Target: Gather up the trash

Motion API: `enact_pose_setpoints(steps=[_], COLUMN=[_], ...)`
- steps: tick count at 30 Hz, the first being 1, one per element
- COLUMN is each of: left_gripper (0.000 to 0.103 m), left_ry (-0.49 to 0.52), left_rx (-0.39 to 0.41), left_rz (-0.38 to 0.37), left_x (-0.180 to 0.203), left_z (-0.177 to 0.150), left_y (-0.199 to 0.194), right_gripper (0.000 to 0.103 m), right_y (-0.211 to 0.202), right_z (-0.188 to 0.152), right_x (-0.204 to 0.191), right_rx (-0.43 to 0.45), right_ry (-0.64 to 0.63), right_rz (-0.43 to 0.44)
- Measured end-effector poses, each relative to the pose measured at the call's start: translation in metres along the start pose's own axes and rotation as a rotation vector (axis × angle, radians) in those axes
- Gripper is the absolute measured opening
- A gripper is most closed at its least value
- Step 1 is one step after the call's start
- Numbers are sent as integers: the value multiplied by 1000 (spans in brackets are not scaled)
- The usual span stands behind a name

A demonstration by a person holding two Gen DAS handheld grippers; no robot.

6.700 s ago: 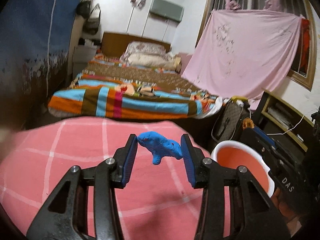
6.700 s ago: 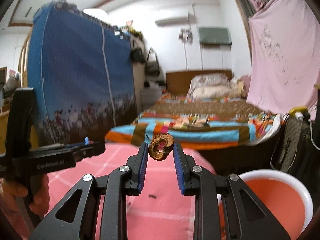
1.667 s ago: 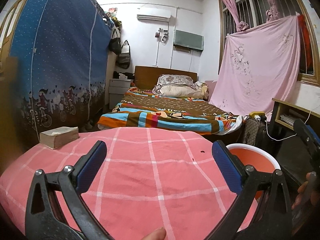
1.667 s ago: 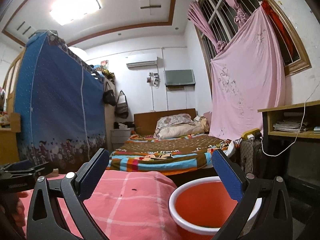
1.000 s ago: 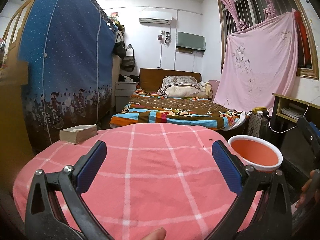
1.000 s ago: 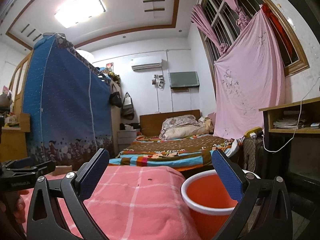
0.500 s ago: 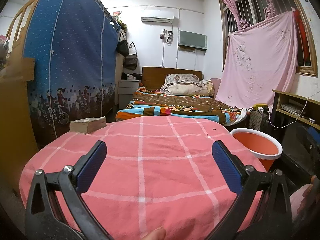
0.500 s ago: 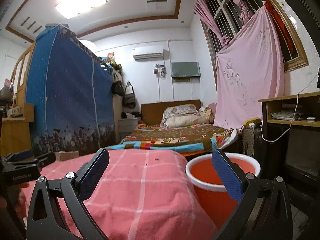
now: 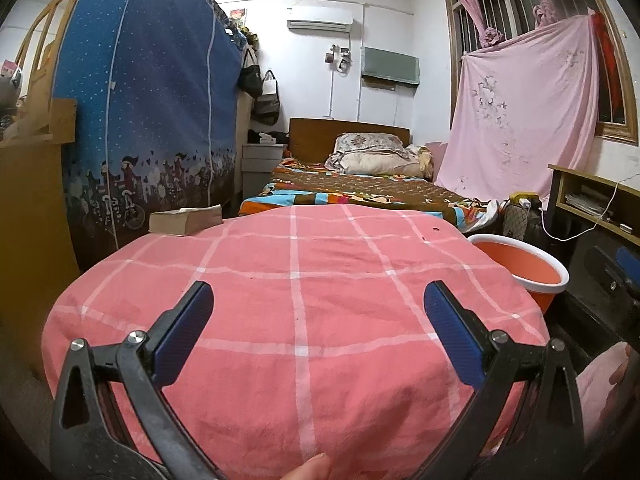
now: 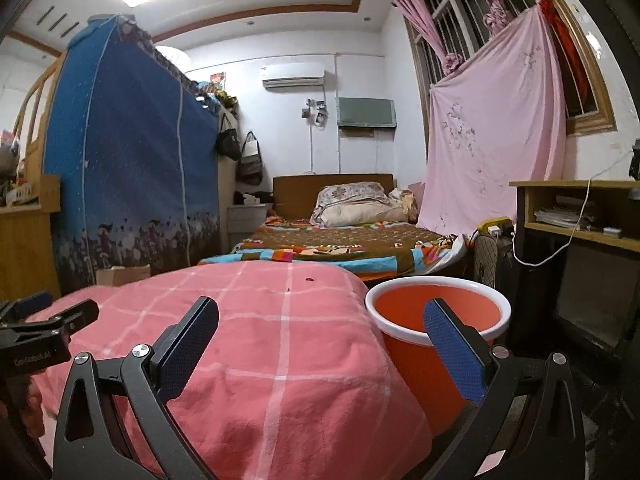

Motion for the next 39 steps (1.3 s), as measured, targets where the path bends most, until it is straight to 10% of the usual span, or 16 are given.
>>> enact_pose_setpoints(steps=[39], left_gripper=[92], left_ry=[18], left_rx=[26], left_rz=[20], left_x=[-4], left_z=[-4], left_y=[-3], right_gripper=[103], right_y=[13], right_z=[-15], right_x=[6], right_rx=[-82], right_ry=[-5], right_rz=[-32])
Point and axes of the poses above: each gripper's, at about its wrist camera, not at the fingertips, and y roughly the way its jaws point, x to its right, z to its top, the point moved 10 cm from there along y, roughly the way its jaws point, and after that the axes turned 3 degrees about -y, right-handed, at the moved point
